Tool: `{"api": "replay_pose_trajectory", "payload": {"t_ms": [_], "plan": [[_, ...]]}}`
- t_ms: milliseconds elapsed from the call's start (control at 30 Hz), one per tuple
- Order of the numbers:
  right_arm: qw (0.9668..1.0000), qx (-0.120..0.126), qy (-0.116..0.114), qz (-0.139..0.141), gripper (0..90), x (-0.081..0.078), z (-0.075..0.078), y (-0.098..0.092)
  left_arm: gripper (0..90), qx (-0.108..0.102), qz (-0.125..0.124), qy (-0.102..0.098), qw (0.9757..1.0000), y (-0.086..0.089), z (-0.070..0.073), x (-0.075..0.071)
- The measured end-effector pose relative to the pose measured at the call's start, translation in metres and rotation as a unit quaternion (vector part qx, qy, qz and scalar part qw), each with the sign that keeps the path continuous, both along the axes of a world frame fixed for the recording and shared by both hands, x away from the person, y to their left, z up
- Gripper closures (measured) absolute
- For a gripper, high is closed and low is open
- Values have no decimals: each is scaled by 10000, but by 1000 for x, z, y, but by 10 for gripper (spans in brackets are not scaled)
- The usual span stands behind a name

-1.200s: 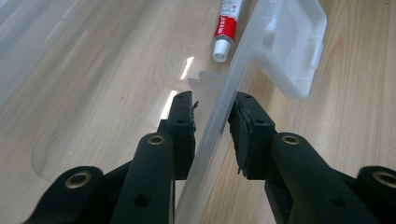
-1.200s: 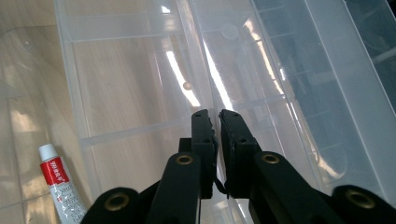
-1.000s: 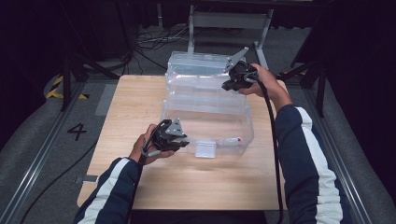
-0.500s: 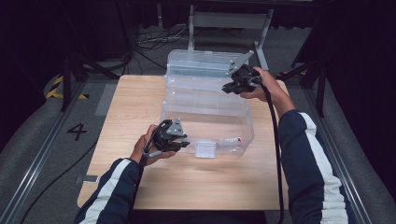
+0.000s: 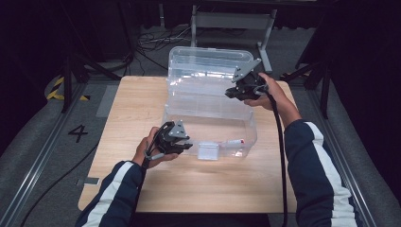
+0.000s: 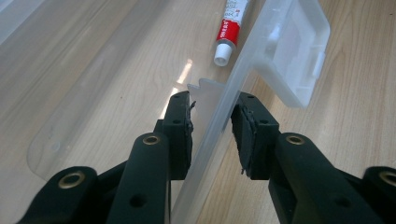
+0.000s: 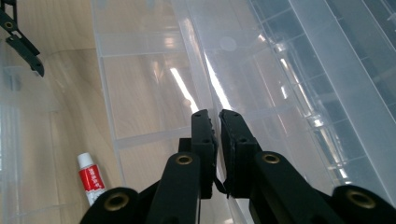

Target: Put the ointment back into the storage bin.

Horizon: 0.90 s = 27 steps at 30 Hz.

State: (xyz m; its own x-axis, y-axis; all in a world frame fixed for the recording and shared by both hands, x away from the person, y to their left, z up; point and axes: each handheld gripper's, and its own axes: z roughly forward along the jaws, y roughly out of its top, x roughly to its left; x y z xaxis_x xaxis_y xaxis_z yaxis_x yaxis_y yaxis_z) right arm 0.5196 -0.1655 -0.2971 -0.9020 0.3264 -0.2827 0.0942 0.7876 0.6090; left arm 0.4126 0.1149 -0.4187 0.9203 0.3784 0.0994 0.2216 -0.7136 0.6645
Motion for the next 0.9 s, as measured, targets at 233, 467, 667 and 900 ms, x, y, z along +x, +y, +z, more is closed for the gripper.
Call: {"api": "replay_pose_trajectory", "payload": {"t_ms": [233,467,667,900], "plan": [[10000,82,-29,24,845,-4,-1,-2,683,-12,-2,-25,10000,0,0,0],[9999,92,-89,54,842,-7,-2,-3,677,-9,14,-74,10000,0,-1,-1],[9999,126,-88,52,841,-9,-3,-3,675,-11,20,-78,10000,0,-1,-1],[9998,165,-136,59,837,-13,-4,-3,674,-14,16,-93,10000,0,-1,-2]]}}
